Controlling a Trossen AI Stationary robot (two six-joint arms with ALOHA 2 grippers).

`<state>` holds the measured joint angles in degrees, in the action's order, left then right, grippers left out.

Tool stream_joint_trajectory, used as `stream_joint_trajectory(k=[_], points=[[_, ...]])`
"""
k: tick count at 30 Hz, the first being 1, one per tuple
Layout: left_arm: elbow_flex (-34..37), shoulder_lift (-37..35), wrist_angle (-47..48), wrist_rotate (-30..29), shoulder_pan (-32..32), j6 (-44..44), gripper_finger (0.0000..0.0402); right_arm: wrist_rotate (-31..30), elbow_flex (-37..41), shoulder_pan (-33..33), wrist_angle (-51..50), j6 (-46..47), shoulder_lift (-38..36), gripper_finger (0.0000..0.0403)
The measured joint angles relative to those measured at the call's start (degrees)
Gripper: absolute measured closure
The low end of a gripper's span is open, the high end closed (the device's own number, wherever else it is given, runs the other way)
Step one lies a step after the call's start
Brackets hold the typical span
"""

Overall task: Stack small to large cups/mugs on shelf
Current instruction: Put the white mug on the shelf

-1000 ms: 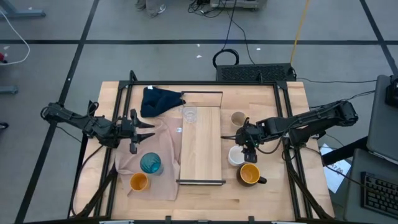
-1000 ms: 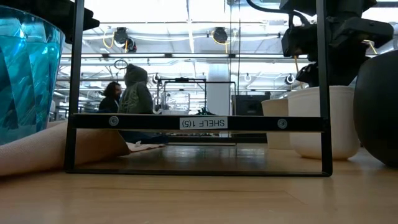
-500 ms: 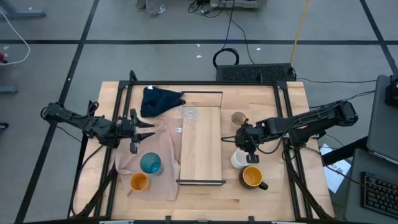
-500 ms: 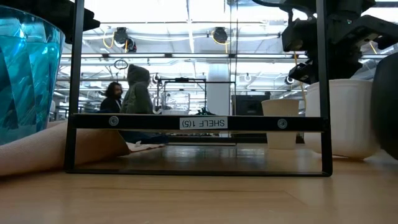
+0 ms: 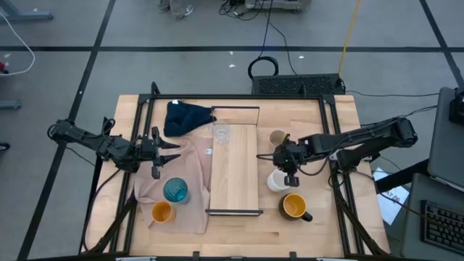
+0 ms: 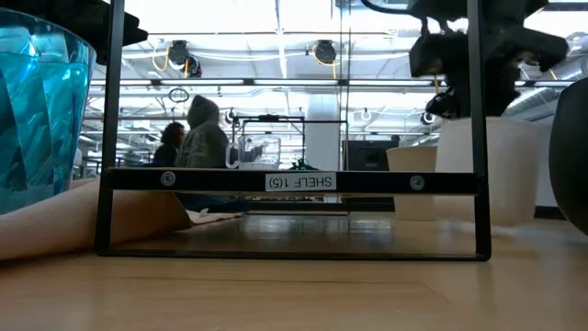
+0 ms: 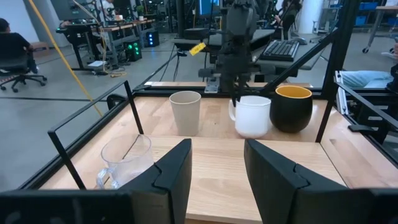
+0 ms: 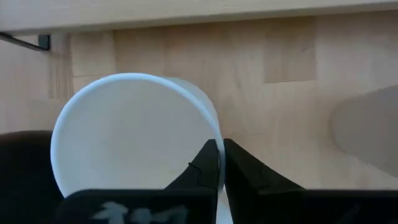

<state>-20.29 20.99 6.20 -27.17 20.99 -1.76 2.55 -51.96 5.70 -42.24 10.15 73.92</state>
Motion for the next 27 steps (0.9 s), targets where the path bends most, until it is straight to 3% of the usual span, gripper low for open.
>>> stream_joint_trajectory(k=[15, 27], points=[[0.0, 0.0, -0.05, -0.01, 0.0, -0.54, 0.0252, -4.32, -22.97, -3.09, -12.38, -4.47, -0.38, 0.0402], [0.0, 0.0, -0.46, -0.01, 0.0, -1.51, 0.0252, -4.23, -25.36, -7.7, -12.7, -8.71, 0.83, 0.0402]])
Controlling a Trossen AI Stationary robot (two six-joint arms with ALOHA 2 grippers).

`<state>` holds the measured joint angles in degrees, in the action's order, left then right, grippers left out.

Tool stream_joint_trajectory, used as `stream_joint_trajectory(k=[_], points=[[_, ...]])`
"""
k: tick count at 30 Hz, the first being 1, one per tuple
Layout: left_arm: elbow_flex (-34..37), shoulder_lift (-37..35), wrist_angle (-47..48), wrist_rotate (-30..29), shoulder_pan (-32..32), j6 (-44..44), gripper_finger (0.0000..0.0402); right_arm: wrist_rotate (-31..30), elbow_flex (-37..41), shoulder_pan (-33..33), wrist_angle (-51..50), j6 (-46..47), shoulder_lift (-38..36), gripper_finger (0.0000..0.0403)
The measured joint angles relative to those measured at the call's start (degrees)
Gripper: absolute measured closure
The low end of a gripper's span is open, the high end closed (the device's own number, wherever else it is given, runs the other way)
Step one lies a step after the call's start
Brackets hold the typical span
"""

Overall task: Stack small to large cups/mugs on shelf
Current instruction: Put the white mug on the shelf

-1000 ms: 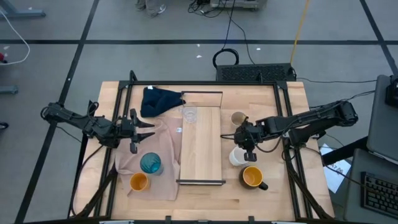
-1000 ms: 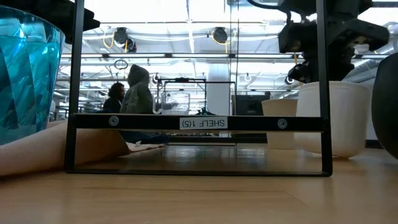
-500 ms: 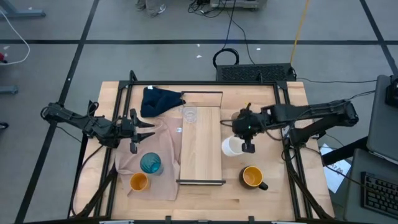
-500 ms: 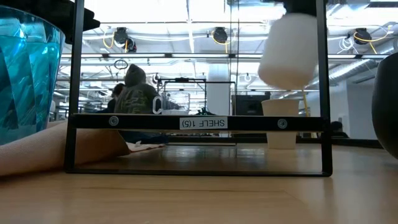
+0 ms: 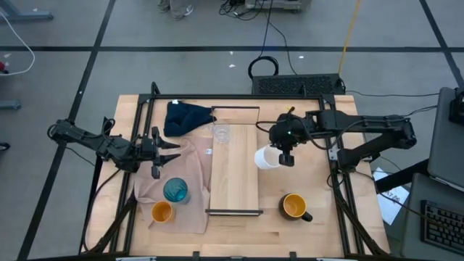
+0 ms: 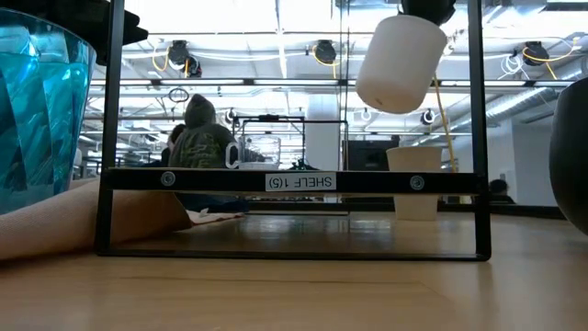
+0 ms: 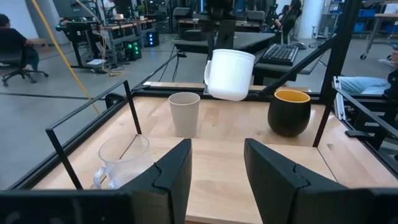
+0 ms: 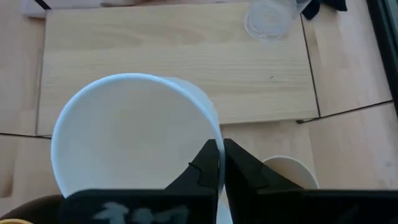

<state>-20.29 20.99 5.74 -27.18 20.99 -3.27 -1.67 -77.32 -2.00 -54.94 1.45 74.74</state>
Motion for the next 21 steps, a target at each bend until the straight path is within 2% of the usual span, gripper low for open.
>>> stream_joint_trajectory(k=[5, 10, 21], points=[[-0.01, 0.0, -0.02, 0.0, 0.0, -0.26, 0.0252, 0.15, 0.02, -0.24, 1.35, -0.67, 0.32, 0.0403], [0.0, 0.0, -0.02, 0.0, 0.0, -0.26, 0.0252, 0.22, 0.02, -0.22, 10.74, -0.44, 0.3, 0.0403], [0.0, 0.0, 0.0, 0.0, -0.01, -0.7, 0.0252, 0.39, 0.02, 0.35, 28.05, -8.57, 0.3, 0.0403]])
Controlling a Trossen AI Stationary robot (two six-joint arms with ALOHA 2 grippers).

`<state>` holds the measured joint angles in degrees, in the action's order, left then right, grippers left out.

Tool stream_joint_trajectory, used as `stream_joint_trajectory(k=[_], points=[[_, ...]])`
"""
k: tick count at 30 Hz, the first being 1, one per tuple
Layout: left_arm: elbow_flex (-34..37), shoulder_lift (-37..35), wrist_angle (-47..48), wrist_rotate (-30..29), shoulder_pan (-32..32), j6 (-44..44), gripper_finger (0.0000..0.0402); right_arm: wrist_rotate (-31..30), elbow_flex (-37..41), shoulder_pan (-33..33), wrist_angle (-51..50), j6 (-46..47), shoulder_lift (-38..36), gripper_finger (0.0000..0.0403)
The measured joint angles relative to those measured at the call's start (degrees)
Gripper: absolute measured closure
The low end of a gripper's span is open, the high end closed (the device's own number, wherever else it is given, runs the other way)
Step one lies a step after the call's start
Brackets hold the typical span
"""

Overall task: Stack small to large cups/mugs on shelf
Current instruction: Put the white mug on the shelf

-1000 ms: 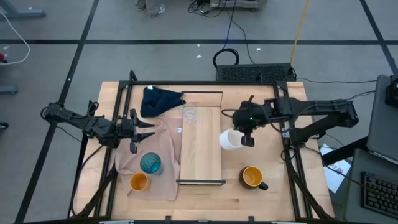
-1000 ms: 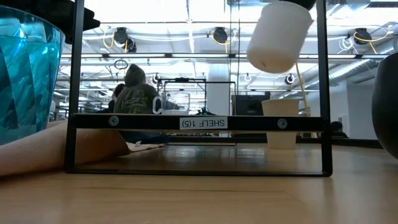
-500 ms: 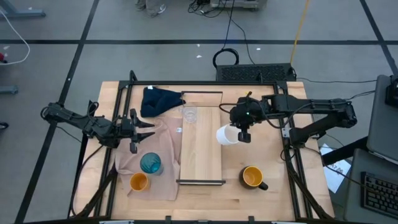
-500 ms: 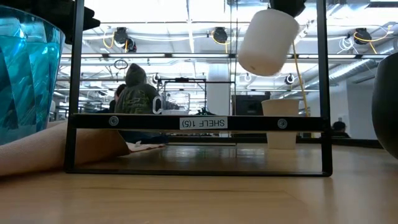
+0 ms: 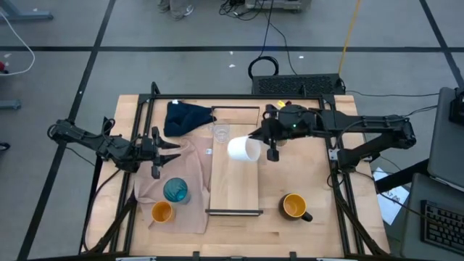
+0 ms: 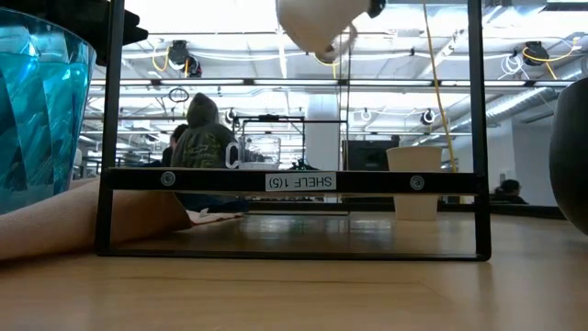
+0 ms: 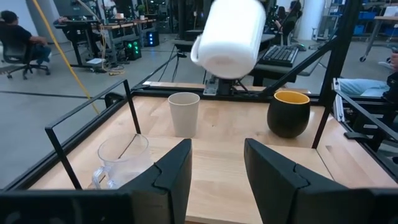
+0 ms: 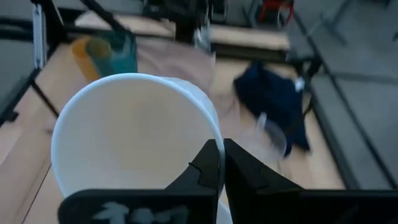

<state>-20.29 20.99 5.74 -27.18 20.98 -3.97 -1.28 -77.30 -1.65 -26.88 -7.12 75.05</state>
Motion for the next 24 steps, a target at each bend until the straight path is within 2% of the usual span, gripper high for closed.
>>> stream_joint_trajectory(k=[6, 8, 12, 17, 24], points=[[0.0, 0.0, 0.02, 0.0, 0.01, -1.3, 0.0252, -0.55, 0.04, 0.79, 1.78, -4.14, 0.06, 0.0403], [0.0, 0.0, 0.02, 0.0, 0.01, -1.3, 0.0252, -3.44, 0.67, 1.35, 2.77, -4.86, 0.4, 0.0403], [0.0, 0.41, 0.0, -0.22, 0.01, -1.12, 0.0252, -14.08, 4.1, 4.01, 7.07, -8.57, 1.61, 0.0403], [0.0, 2.16, -0.09, -1.98, -0.01, -1.31, 0.0252, -30.45, 7.24, 8.0, 14.11, -12.27, 3.31, 0.0403], [0.0, 6.37, -4.77, -3.68, -0.01, -2.22, 0.0252, -45.52, 9.85, 10.0, 25.06, -13.11, 4.86, 0.0403]])
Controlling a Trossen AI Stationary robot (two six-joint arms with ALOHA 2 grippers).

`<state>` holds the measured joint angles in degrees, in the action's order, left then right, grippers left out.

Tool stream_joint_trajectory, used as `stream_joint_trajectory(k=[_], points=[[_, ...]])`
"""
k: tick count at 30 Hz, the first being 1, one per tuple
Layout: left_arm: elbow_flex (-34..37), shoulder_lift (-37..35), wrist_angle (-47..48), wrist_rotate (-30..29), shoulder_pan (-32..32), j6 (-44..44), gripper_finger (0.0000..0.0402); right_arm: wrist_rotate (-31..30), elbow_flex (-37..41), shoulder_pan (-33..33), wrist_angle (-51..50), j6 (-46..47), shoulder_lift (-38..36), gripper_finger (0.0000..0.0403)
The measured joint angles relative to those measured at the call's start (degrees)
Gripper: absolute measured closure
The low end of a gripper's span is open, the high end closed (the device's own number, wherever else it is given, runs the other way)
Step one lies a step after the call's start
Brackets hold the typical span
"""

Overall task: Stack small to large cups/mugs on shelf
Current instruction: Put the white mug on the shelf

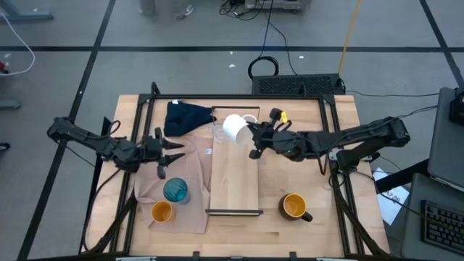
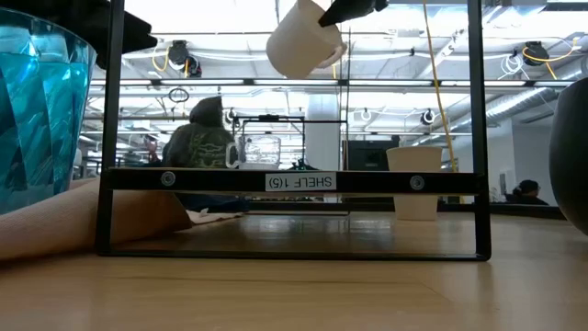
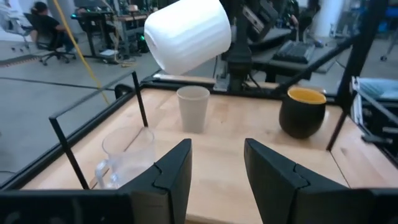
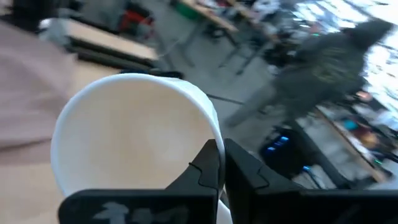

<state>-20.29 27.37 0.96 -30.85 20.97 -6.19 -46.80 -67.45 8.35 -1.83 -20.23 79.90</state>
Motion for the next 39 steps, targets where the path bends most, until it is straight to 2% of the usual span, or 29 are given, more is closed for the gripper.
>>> stream_joint_trajectory(k=[5, 10, 14, 19, 22, 25, 30, 33, 37, 39], points=[[0.0, 4.14, -6.98, -4.53, 0.0, 0.54, 0.0252, -8.94, 0.86, 1.03, 9.49, -2.05, 3.04, 0.0403], [0.0, 10.25, -13.67, -10.9, 0.0, 3.13, 0.0252, -16.07, 0.86, 2.0, 21.23, -9.8, 7.73, 0.0403], [0.0, 17.44, -22.34, -17.98, 0.0, 7.27, 0.0252, -16.54, 0.86, 2.22, 26.3, -14.45, 9.38, 0.0403], [-0.05, 26.85, -36.65, -26.03, 0.0, 13.55, 0.0252, -16.57, 0.86, 2.29, 28.67, -14.95, 9.29, 0.0403], [-1.87, 32.66, -41.83, -29.5, 0.0, 16.24, 0.0252, -16.55, 0.86, 2.25, 30.01, -14.97, 9.31, 0.0403], [-5.99, 38.78, -42.79, -33.68, 0.0, 18.72, 0.0252, -16.49, 0.86, 1.88, 30.85, -14.99, 9.29, 0.0403], [-15.52, 49.88, -42.73, -46.13, 0.0, 25.08, 0.0252, -16.29, 0.86, 0.65, 31.89, -14.49, 9.36, 0.0403], [-20.12, 55.05, -42.72, -51.68, 0.0, 29.08, 0.0252, -16.17, 0.86, -0.18, 33.59, -14.56, 10.71, 0.0403], [-23.59, 59.57, -42.7, -58.55, 0.04, 32.13, 0.0252, -16.29, 0.86, -0.86, 41.88, -18.63, 13.92, 0.0403], [-24.26, 60.73, -42.8, -59.05, 0.02, 32.66, 0.0252, -16.26, 0.86, -1.15, 46.74, -21.76, 15.58, 0.0403]])
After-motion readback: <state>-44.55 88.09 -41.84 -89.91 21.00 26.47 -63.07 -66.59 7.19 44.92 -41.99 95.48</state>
